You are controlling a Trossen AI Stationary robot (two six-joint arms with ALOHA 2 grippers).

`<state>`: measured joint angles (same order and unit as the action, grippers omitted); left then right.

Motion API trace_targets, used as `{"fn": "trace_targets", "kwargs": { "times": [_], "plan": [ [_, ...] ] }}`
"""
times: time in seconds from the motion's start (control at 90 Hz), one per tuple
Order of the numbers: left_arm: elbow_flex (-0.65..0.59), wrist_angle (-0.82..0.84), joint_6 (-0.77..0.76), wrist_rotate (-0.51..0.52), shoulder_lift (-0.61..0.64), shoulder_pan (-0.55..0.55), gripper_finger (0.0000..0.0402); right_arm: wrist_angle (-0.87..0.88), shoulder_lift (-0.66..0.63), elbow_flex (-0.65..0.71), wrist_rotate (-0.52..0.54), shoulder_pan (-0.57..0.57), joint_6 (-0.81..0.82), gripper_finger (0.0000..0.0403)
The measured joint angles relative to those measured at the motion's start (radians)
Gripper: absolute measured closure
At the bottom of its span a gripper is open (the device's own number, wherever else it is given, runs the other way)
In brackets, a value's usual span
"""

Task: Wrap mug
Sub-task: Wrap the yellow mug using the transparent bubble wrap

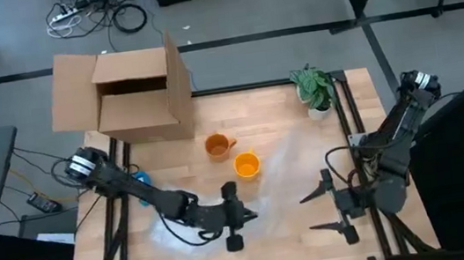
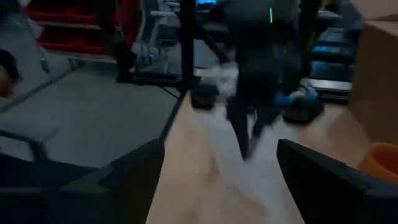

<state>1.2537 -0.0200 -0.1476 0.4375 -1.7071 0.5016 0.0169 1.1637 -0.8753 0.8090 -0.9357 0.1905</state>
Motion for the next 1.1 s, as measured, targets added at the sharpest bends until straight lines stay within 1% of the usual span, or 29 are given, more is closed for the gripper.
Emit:
{"fn": "trace_targets", "kwargs": {
  "times": [0.1, 0.211, 0.3, 0.4, 0.489, 0.544, 0.7, 0.878, 1.1],
  "plan": [
    [0.158, 0.217, 0.088, 0.07, 0.023, 0.021, 0.0401, 0.061, 0.027, 0.0, 0.007, 0.018, 0.056, 0.011],
    [0.336, 0.434, 0.118, 0.093, 0.028, 0.043, 0.0401, 0.079, 0.065, 0.001, 0.011, 0.026, 0.078, 0.011],
    [0.441, 0.522, 0.137, 0.093, 0.028, 0.058, 0.0402, 0.09, 0.092, 0.001, 0.035, 0.026, 0.077, 0.011],
    [0.547, 0.582, 0.172, 0.084, 0.027, 0.086, 0.0402, 0.116, 0.101, 0.001, 0.086, 0.029, 0.076, 0.011],
    [0.638, 0.608, 0.182, 0.042, 0.027, 0.112, 0.0402, 0.133, 0.103, 0.001, 0.123, 0.035, 0.078, 0.011],
    [0.693, 0.612, 0.201, 0.037, 0.027, 0.138, 0.0402, 0.13, 0.102, 0.001, 0.129, 0.039, 0.078, 0.011],
    [0.819, 0.635, 0.332, 0.031, 0.027, 0.198, 0.0402, 0.13, 0.102, 0.001, 0.127, 0.056, 0.082, 0.011],
    [0.902, 0.634, 0.383, 0.012, 0.027, 0.207, 0.0402, 0.134, 0.114, 0.001, 0.117, 0.094, 0.096, 0.011],
    [1.001, 0.524, 0.532, -0.023, 0.027, 0.208, 0.0402, 0.136, 0.127, 0.001, 0.093, 0.132, 0.098, 0.011]
  ]
}}
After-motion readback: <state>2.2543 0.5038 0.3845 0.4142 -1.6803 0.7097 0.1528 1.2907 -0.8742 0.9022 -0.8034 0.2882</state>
